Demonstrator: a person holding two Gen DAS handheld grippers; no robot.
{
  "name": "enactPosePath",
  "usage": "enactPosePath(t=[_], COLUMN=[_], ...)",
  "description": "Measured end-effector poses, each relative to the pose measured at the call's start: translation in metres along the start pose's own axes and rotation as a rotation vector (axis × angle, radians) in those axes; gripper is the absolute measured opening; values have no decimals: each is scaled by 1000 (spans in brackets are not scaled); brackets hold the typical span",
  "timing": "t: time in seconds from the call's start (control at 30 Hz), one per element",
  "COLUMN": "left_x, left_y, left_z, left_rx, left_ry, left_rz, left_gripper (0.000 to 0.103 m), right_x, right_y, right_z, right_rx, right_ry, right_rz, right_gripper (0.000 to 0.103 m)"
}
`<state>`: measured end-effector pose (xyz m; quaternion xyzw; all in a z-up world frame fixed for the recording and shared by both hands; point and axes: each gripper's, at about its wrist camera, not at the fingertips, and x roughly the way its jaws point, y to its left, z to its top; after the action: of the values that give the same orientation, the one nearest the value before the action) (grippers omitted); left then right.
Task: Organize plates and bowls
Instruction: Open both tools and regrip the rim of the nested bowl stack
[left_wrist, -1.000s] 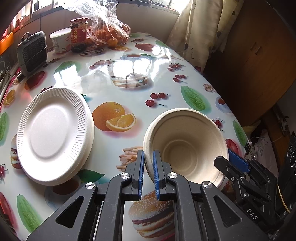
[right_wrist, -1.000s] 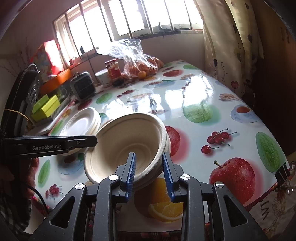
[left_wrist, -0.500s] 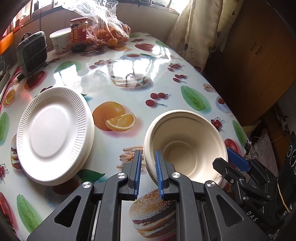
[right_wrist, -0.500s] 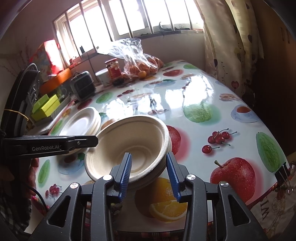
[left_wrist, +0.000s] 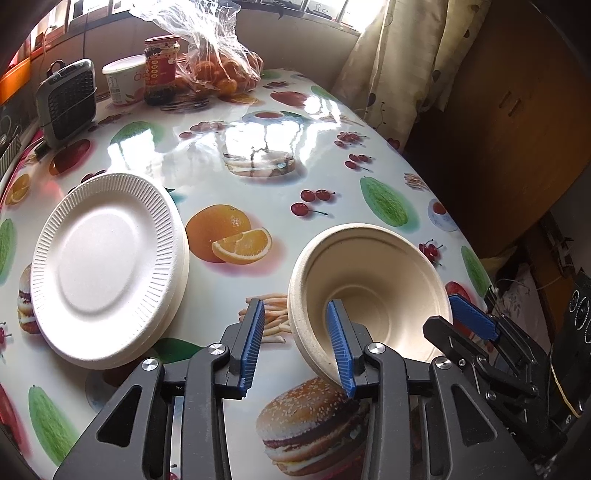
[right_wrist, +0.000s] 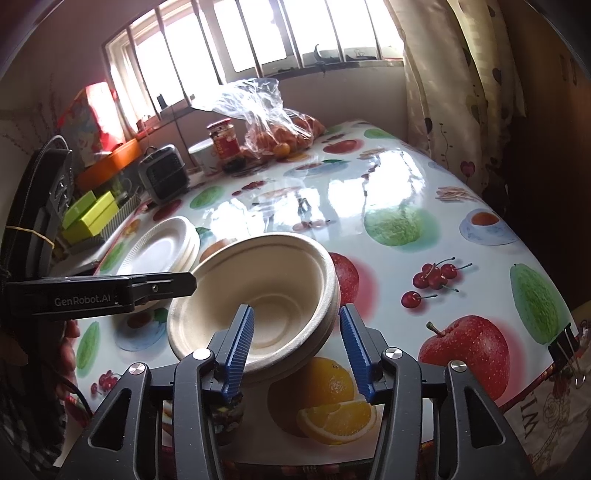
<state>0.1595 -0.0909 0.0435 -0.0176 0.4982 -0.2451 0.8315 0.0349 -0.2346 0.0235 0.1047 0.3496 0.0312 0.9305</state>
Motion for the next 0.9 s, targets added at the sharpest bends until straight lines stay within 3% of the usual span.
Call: enactPosePath(t=[0.67,0.9], left_x=[-5,0], left_y=[7,11], left_z=[-13,-14], left_rx=[-32,-88], left_ry=[-68,-51], left_rz=[71,22], left_gripper=[40,40], right_x=[13,21], right_y=[-18,-23], right_z=[10,9], right_rx=[65,83], right_ry=[17,41], right_rz=[26,57], right_gripper=[52,52])
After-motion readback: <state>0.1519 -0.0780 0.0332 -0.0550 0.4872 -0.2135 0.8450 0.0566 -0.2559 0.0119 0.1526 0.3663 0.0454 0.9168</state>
